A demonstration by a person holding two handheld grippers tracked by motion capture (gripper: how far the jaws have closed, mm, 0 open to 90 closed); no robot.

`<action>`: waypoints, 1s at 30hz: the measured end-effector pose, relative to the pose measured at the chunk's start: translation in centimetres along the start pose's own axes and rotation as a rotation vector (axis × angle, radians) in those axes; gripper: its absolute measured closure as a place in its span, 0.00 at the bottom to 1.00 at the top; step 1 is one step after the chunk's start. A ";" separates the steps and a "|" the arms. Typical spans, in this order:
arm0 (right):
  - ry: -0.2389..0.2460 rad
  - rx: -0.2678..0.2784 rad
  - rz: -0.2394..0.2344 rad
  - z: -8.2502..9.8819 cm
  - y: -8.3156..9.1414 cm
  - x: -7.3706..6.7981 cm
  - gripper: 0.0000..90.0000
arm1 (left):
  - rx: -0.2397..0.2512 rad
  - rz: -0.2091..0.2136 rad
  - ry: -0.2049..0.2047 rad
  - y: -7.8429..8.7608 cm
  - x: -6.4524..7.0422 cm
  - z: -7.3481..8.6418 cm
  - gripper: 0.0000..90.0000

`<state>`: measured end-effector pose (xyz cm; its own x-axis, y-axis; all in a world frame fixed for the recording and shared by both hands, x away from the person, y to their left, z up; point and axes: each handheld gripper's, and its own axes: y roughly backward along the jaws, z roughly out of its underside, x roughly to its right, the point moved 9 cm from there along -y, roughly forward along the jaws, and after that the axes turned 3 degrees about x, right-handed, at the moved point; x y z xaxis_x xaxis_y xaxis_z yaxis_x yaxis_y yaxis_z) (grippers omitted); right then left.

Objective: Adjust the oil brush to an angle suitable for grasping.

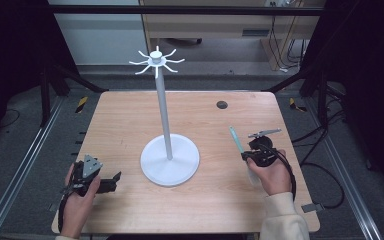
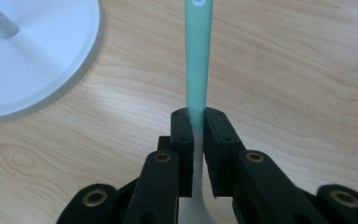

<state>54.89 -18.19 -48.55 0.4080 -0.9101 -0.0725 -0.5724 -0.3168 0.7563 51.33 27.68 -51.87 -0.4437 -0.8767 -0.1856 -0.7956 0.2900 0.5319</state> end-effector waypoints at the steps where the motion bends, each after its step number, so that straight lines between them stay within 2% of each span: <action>1: 0.000 0.000 0.000 0.0 0.0 0.0 0.92 | 0.000 0.000 0.000 0.0 0.0 0.0 0.03; 3: 0.026 0.032 -0.002 -0.7 0.2 -0.2 0.92 | -0.003 -0.004 -0.007 0.0 -0.1 0.1 0.03; 8: 0.066 0.096 -0.010 -2.1 0.0 -1.0 0.92 | -0.006 -0.017 0.008 0.5 -0.7 0.6 0.03; 11: 0.079 0.118 -0.018 -2.6 -0.1 -1.5 0.92 | -0.007 -0.033 0.015 0.9 -1.1 0.8 0.03; 15: 0.078 0.147 -0.042 -3.1 0.2 -1.9 0.92 | -0.009 -0.040 0.016 1.1 -1.2 1.0 0.03; 18: 0.060 0.174 -0.069 -3.5 0.7 -2.2 0.92 | -0.007 -0.043 0.019 1.2 -1.3 1.0 0.03; 27: 0.059 0.245 -0.065 -5.0 2.7 -2.3 0.92 | -0.015 -0.047 0.007 1.0 -1.2 1.0 0.03; 30: 0.054 0.267 -0.080 -5.8 3.3 -2.2 0.92 | -0.019 -0.047 0.002 1.1 -1.1 1.0 0.03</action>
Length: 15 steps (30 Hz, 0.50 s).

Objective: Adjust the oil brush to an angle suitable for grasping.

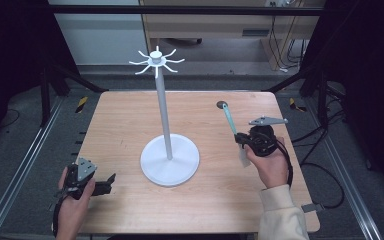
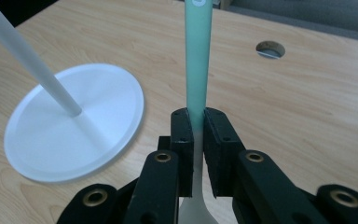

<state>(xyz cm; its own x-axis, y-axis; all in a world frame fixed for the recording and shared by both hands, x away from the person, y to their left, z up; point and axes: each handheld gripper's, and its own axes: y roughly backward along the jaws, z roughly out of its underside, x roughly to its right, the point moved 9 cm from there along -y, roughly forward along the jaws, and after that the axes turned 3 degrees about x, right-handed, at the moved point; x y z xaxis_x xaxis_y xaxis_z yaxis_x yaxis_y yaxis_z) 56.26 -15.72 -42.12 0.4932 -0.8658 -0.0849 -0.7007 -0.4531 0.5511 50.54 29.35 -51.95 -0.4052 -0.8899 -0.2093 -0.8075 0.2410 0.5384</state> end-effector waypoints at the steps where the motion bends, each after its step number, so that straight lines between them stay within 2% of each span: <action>1: 0.006 0.009 -0.002 -0.6 0.1 0.0 0.92 | 0.004 -0.005 0.002 0.1 -0.1 0.1 0.03; 5: 0.022 0.052 -0.016 -3.0 0.8 -0.7 0.92 | 0.004 -0.010 0.008 0.1 -0.4 0.2 0.03; 6: 0.022 0.052 -0.016 -3.0 0.8 -0.7 0.92 | 0.005 -0.010 0.009 0.1 -0.4 0.2 0.03; 9: 0.030 0.096 -0.034 -5.2 1.4 -1.4 0.92 | 0.002 -0.008 0.001 0.1 -0.2 0.1 0.03; 10: 0.042 0.129 -0.046 -6.8 1.9 -1.8 0.92 | -0.001 -0.007 -0.005 0.1 -0.1 0.1 0.03; 13: 0.057 0.181 -0.076 -8.9 2.6 -2.8 0.92 | -0.007 -0.006 -0.011 -0.1 0.1 0.2 0.03; 14: 0.057 0.181 -0.076 -8.9 2.6 -2.8 0.92 | -0.007 -0.006 -0.011 -0.1 0.1 0.2 0.03; 15: 0.059 0.217 -0.098 -9.7 2.9 -3.3 0.92 | -0.007 -0.005 -0.012 -0.1 0.1 0.2 0.03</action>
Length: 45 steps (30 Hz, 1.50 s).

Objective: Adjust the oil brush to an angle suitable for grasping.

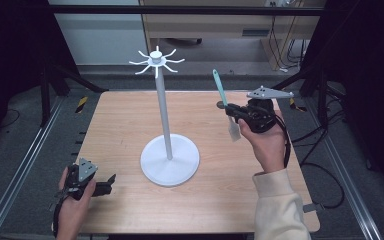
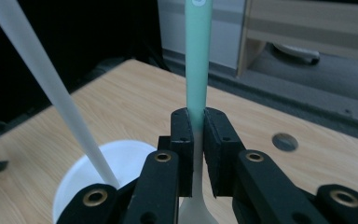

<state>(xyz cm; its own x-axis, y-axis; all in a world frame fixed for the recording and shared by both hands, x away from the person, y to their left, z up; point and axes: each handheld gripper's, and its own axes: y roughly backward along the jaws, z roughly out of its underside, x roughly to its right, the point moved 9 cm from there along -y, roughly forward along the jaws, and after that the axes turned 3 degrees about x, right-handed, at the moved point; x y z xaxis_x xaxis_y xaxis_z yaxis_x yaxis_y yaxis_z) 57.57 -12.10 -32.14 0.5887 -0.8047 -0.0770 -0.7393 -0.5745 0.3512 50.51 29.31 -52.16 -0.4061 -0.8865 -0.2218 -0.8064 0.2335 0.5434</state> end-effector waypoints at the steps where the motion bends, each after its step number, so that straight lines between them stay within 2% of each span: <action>1: -0.001 0.021 -0.010 -0.2 0.1 -0.3 0.92 | 0.000 0.000 0.000 0.0 0.0 0.0 0.03; 3: -0.003 0.032 -0.020 -0.4 0.1 -0.4 0.92 | 0.003 0.001 0.005 -0.1 0.1 0.0 0.03; 8: 0.030 0.030 -0.013 -0.5 0.1 -1.0 0.92 | 0.010 0.006 0.001 0.0 0.2 -0.2 0.03; 21: 0.051 0.045 -0.042 -0.7 0.6 -2.7 0.92 | 0.012 0.017 -0.005 -0.2 0.5 -0.3 0.03; 30: 0.055 0.055 -0.058 -0.9 0.7 -3.1 0.92 | 0.004 0.022 -0.018 -0.3 0.7 -0.3 0.03; 37: 0.063 0.082 -0.074 -1.6 1.5 -3.7 0.92 | 0.005 0.017 -0.016 -0.3 0.6 -0.3 0.03; 45: 0.075 0.102 -0.075 -2.1 2.3 -3.7 0.92 | 0.001 0.018 -0.022 -0.3 0.8 -0.3 0.03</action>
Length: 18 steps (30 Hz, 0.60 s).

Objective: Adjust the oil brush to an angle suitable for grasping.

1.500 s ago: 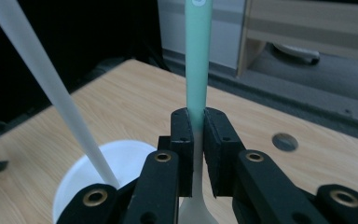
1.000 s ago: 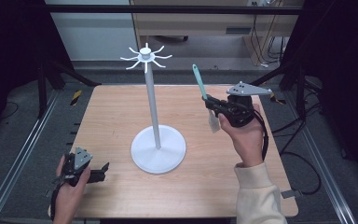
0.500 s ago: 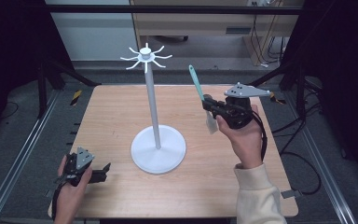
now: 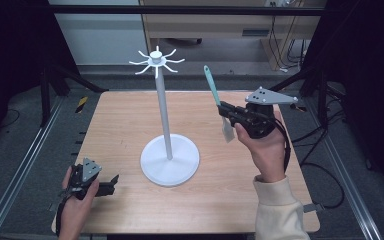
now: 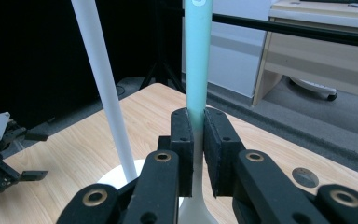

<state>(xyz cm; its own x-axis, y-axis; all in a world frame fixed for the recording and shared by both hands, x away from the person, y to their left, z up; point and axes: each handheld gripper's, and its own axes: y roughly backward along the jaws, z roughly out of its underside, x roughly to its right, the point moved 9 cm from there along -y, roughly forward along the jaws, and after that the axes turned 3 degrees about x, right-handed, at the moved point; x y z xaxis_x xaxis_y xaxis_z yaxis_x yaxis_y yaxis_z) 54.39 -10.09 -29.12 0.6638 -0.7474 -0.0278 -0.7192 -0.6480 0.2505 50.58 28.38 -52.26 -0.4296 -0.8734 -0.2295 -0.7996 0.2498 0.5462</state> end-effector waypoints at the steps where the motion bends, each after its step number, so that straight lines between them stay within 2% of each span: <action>1: -0.001 0.004 -0.003 -0.1 0.1 0.0 0.92 | 0.000 0.000 0.000 0.0 0.0 0.0 0.03; 9: 0.002 0.032 -0.017 -0.8 0.6 -0.4 0.92 | 0.002 0.002 -0.002 0.0 0.0 0.0 0.03; 18: 0.036 0.071 -0.049 -2.2 1.3 -2.2 0.92 | 0.000 0.002 -0.002 0.0 0.0 0.0 0.03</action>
<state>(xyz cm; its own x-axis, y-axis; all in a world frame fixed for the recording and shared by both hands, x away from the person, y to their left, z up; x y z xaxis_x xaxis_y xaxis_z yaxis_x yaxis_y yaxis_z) 52.50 -8.97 -26.63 0.7047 -0.7095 -0.0035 -0.6973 -0.6936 0.1807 50.60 28.37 -52.29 -0.4318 -0.8720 -0.2306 -0.7988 0.2509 0.5468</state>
